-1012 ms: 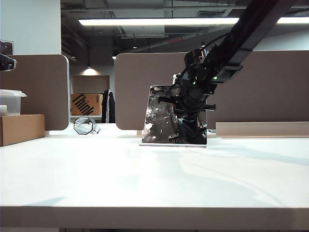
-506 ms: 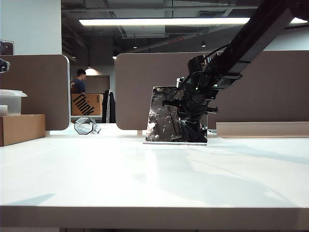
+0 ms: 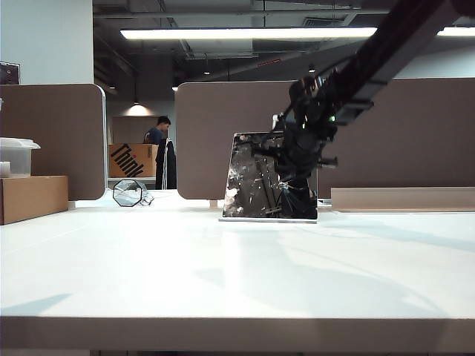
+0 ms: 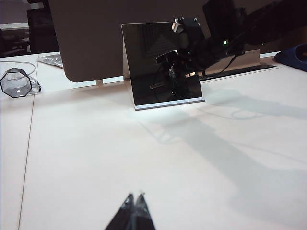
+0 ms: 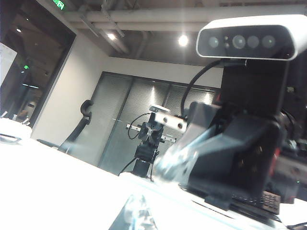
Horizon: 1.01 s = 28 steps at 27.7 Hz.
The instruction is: Push the center of the mirror on the table forward to move it for a short distance.
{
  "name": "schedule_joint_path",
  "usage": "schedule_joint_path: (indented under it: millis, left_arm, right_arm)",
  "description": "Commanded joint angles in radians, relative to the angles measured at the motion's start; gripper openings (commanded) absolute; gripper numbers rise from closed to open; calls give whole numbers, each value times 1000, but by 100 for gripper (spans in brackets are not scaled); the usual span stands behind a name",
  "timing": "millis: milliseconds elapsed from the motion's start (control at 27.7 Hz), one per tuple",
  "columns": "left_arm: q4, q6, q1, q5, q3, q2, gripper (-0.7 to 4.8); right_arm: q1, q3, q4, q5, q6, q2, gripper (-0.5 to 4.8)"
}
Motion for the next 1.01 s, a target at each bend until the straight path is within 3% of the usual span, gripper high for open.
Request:
schedule_joint_path:
  millis: [36,325,542,687,976,1012]
  left_arm:
    - [9,0,-1,5,-1,1,-5]
    - [9,0,21,18,-1,1,-5]
    - [9,0,211,30,-1,1,-5]
    - [9,0,327,30,-1,1,-5]
    - [10,0,407,31,-1,0,-5]
    - [9,0,430,31,-1,0,-5]
  right_arm:
    - [16,5,-42,3,0,-76,-5]
    - [80,5,-378,3,-35,-341,-5]
    - [162,5,-571,13,-42,-679,-5]
    - [304,5,-681,188,-120,-969,-5]
    - [544,5,-829,347,-151,-1271,-5]
    - [593,5,-893,419,-174,-1322,-5]
